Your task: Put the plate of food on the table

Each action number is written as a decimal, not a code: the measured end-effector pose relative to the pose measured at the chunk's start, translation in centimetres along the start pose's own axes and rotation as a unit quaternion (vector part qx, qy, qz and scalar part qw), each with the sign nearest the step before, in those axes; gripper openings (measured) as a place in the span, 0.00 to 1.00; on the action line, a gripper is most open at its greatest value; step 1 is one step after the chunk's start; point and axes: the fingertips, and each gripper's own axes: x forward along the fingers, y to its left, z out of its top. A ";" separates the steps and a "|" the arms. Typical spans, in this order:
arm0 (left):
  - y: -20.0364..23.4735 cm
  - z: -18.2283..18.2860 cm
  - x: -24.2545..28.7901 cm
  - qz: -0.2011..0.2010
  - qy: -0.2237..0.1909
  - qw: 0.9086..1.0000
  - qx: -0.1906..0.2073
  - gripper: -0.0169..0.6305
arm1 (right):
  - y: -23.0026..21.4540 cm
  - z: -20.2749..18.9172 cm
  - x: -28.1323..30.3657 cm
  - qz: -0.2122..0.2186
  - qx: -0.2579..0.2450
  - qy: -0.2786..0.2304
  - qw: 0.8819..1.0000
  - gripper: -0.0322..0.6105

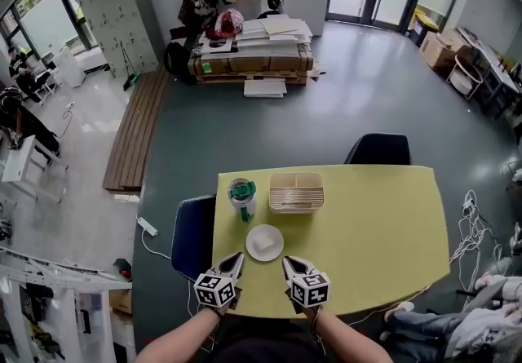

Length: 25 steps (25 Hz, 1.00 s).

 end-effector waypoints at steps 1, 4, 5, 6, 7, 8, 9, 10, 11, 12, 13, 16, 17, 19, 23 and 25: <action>-0.6 0.7 -0.5 -0.002 -0.003 1.000 0.004 0.04 | 0.6 0.9 -0.6 0.001 -0.016 -0.008 1.000 0.07; -2.6 3.0 -1.8 -0.013 -0.018 1.000 0.020 0.04 | 2.1 3.4 -2.5 0.004 -0.050 -0.034 0.998 0.07; -3.3 3.7 -2.2 -0.018 -0.025 0.999 0.029 0.04 | 2.6 4.1 -3.1 0.006 -0.059 -0.043 0.997 0.07; -4.1 4.4 -2.7 -0.023 -0.031 0.998 0.040 0.04 | 3.2 4.7 -3.7 0.009 -0.068 -0.051 0.996 0.07; -4.9 5.1 -3.1 -0.029 -0.038 0.997 0.053 0.04 | 3.7 5.3 -4.3 0.011 -0.078 -0.060 0.995 0.07; -5.8 5.9 -3.5 -0.036 -0.046 0.996 0.066 0.04 | 4.2 6.0 -4.9 0.012 -0.086 -0.069 0.994 0.07; -6.6 6.6 -3.9 -0.043 -0.053 0.995 0.077 0.04 | 4.6 6.6 -5.5 0.013 -0.094 -0.077 0.993 0.07; -7.4 7.3 -4.3 -0.049 -0.061 0.993 0.085 0.04 | 5.0 7.2 -6.2 0.013 -0.099 -0.084 0.991 0.07; -8.1 8.0 -4.7 -0.054 -0.068 0.992 0.091 0.04 | 5.4 7.6 -6.8 0.014 -0.103 -0.090 0.990 0.07; -8.8 8.5 -5.1 -0.058 -0.074 0.991 0.097 0.04 | 5.7 8.1 -7.4 0.014 -0.106 -0.096 0.990 0.07; -9.4 9.1 -5.6 -0.061 -0.080 0.990 0.103 0.04 | 6.1 8.5 -8.0 0.015 -0.108 -0.102 0.989 0.07; -11.3 10.7 -6.9 -0.073 -0.096 0.985 0.120 0.04 | 7.1 10.0 -9.8 0.017 -0.118 -0.122 0.985 0.07; -11.9 11.2 -7.2 -0.078 -0.101 0.984 0.124 0.04 | 7.4 10.5 -10.3 0.017 -0.122 -0.129 0.984 0.07; -12.8 12.0 -7.7 -0.085 -0.109 0.982 0.130 0.04 | 8.0 11.3 -11.2 0.016 -0.127 -0.141 0.982 0.07; -13.7 13.2 -8.8 -0.091 -0.126 0.977 0.144 0.04 | 9.2 11.9 -12.2 0.015 -0.135 -0.161 0.978 0.07; -14.1 13.5 -9.2 -0.095 -0.133 0.975 0.154 0.04 | 9.6 12.0 -12.5 0.018 -0.136 -0.169 0.976 0.07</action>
